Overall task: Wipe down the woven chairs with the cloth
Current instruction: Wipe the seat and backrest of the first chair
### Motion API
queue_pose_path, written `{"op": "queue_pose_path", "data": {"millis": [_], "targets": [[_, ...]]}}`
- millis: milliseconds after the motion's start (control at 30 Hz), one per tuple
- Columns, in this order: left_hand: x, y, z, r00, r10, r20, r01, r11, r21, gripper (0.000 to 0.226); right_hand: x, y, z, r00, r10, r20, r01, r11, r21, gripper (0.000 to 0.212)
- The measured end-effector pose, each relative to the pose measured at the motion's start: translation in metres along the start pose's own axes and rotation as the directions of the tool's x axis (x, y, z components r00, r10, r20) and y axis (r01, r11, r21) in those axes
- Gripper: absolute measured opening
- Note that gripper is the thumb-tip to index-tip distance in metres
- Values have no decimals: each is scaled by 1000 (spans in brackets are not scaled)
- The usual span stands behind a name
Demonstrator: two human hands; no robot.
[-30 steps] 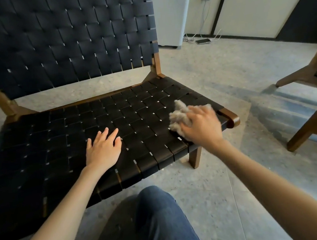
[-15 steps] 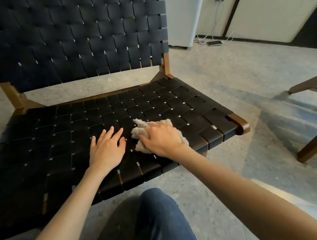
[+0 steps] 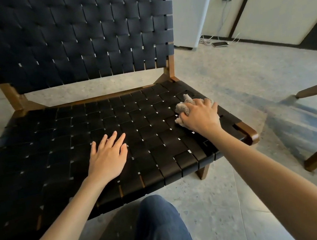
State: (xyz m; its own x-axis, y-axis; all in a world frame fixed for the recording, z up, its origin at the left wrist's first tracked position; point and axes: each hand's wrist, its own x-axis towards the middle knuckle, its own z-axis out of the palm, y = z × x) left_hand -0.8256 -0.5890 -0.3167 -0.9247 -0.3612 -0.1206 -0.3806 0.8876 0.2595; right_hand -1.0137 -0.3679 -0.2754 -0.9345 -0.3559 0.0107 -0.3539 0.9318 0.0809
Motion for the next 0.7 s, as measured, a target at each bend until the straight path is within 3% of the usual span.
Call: {"op": "queue_pose_path", "data": {"millis": [67,167,267,367,567,700], "targets": [[-1,0,1,999,2,-52,-3,1000,-15,48,2,-16,0,1000,-16,7,16,1000,14,47],[0,2,0,994,-8,-105,4,999,-41,46,-4,-51,1,986,-165,38,158,976,149,42],[0,3,-1,994,-46,-98,43,998,-38,49,-23,-102,9,935,-355,23,330,889,317,44],[0,4,0,995,-78,-62,79,997,18,53,-28,-131,13,901,-433,1,406,845,349,45],[11,5,-5,995,-96,23,95,995,37,52,13,-79,5,964,-258,68,244,957,159,49],[39,-1,-9,990,-134,36,132,990,48,51,40,-16,3,993,-114,-4,114,993,-11,48]]}}
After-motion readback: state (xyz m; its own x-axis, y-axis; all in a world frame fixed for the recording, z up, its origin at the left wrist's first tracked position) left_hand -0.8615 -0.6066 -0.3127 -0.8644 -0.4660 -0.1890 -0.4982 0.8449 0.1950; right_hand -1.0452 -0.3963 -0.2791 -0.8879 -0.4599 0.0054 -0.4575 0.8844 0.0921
